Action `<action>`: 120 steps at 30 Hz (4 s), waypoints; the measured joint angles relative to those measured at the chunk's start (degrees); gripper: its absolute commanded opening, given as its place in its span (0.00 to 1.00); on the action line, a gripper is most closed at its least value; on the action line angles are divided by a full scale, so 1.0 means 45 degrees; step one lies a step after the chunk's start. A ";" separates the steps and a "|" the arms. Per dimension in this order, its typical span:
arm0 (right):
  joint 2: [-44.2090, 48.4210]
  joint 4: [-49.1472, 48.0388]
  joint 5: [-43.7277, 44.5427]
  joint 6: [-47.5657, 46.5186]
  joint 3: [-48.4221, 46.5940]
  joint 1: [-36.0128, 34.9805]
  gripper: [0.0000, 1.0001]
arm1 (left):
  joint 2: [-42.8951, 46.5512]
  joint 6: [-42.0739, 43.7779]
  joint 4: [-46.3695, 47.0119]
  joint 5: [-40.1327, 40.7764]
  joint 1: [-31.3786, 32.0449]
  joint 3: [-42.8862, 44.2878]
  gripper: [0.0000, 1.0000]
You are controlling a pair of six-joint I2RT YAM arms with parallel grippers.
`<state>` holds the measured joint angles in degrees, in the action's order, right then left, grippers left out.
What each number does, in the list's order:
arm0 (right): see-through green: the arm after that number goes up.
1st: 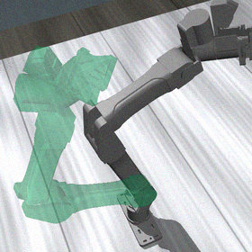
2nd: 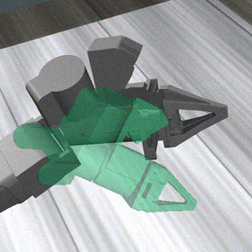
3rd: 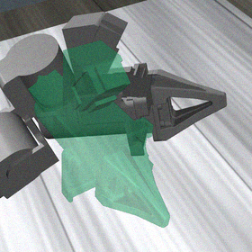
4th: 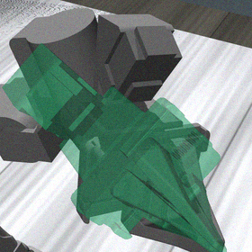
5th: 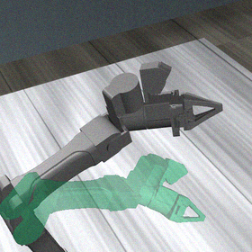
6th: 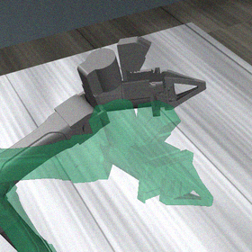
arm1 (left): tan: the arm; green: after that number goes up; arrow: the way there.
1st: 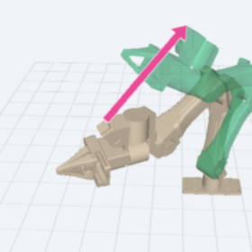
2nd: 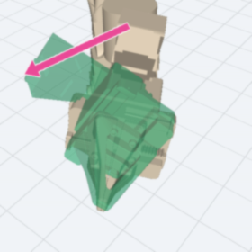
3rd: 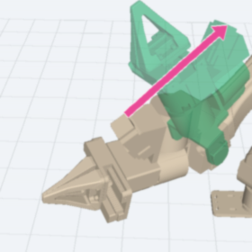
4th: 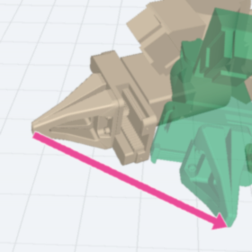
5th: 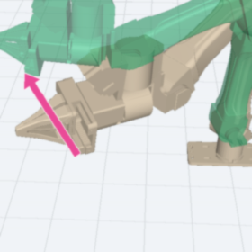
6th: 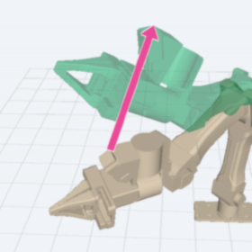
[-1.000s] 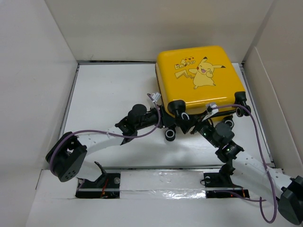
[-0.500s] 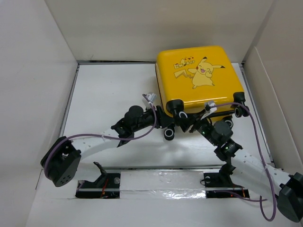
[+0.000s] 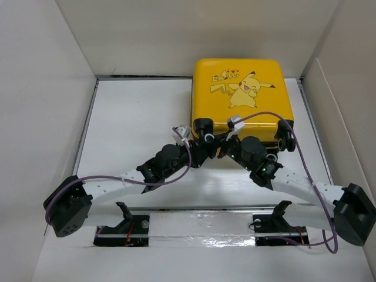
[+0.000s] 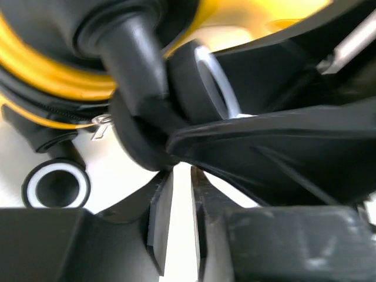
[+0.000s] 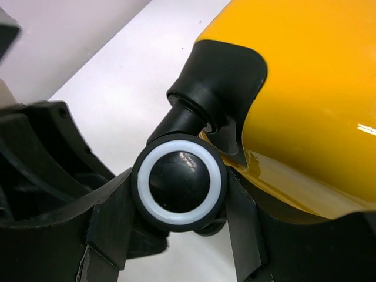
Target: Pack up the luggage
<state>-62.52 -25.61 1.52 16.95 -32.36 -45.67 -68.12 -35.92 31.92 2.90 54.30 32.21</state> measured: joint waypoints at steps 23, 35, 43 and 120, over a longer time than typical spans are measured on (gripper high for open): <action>-0.0277 0.2249 0.0563 -0.1190 -0.1627 -0.0369 0.00 | -0.2817 0.0981 0.1695 0.2487 0.0228 -0.0010 0.43; -0.0277 0.2317 0.0767 -0.1389 -0.1685 -0.0345 0.00 | -0.4022 0.1880 0.3551 0.4095 0.0481 -0.0107 0.40; -0.0296 0.2142 0.0763 -0.1506 -0.1685 -0.0272 0.00 | -0.4833 0.2506 0.5333 0.4877 0.0675 -0.0165 0.34; 0.1739 0.2516 0.0549 -0.1477 -0.0432 -0.0622 0.00 | -0.5110 0.5246 0.8208 0.5537 0.1506 -0.1311 0.00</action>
<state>-54.70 -14.28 3.99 10.31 -34.30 -48.47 -91.11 -12.32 68.86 27.81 61.08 26.30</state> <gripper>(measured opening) 0.617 0.007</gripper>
